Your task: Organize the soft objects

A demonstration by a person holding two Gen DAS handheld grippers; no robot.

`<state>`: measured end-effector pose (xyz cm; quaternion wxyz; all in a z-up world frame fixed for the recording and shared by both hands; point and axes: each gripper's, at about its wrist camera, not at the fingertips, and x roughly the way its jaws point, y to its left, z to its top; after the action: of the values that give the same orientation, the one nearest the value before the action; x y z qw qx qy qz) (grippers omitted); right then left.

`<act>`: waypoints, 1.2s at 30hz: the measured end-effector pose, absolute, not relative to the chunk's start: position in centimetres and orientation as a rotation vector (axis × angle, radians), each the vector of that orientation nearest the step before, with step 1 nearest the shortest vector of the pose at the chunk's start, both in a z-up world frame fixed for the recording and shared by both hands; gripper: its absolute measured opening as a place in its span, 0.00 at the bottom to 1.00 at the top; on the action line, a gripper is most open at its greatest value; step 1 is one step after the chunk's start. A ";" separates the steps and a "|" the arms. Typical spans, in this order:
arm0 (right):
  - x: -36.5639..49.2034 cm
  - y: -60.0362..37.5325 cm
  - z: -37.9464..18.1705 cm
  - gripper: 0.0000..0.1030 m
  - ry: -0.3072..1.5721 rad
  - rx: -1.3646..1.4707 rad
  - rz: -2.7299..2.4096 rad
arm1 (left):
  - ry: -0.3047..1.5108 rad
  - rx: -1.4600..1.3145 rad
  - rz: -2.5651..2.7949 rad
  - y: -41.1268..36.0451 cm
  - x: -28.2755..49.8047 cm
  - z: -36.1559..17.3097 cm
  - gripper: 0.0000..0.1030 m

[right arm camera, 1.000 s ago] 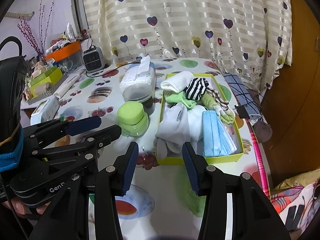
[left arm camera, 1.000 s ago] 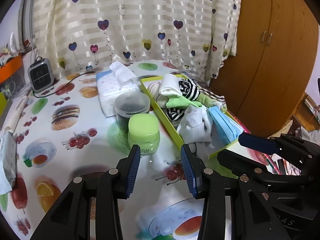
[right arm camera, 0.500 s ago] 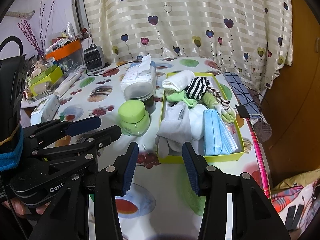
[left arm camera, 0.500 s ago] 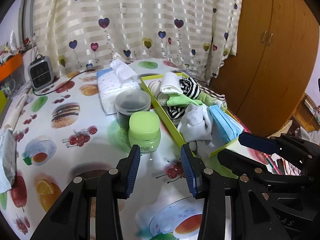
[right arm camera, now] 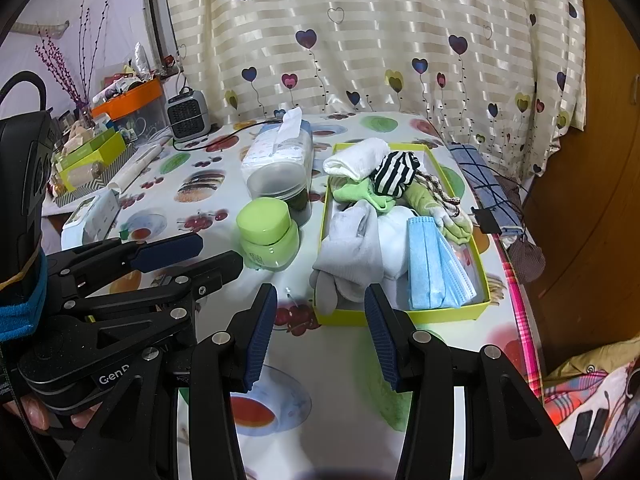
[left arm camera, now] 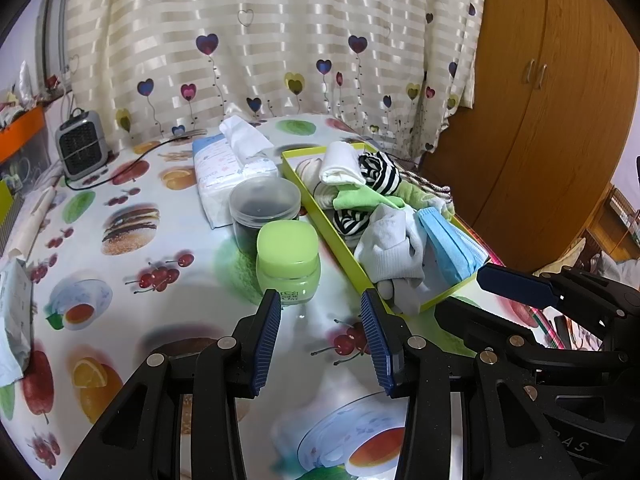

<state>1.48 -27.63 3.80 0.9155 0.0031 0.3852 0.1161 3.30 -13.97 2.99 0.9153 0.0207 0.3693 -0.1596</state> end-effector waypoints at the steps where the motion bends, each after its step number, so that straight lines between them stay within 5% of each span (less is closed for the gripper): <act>1: 1.5 -27.6 3.8 0.46 0.793 0.006 0.238 | 0.761 0.042 -0.329 -14.0 3.3 3.0 0.39; 36: 1.5 -27.7 3.8 0.46 0.798 0.009 0.240 | 0.767 0.046 -0.327 -14.1 3.4 3.0 0.39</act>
<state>1.49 -27.72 3.76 0.9145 0.0042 0.3874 0.1168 3.36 -14.12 3.02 0.9140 0.0221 0.3726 -0.1587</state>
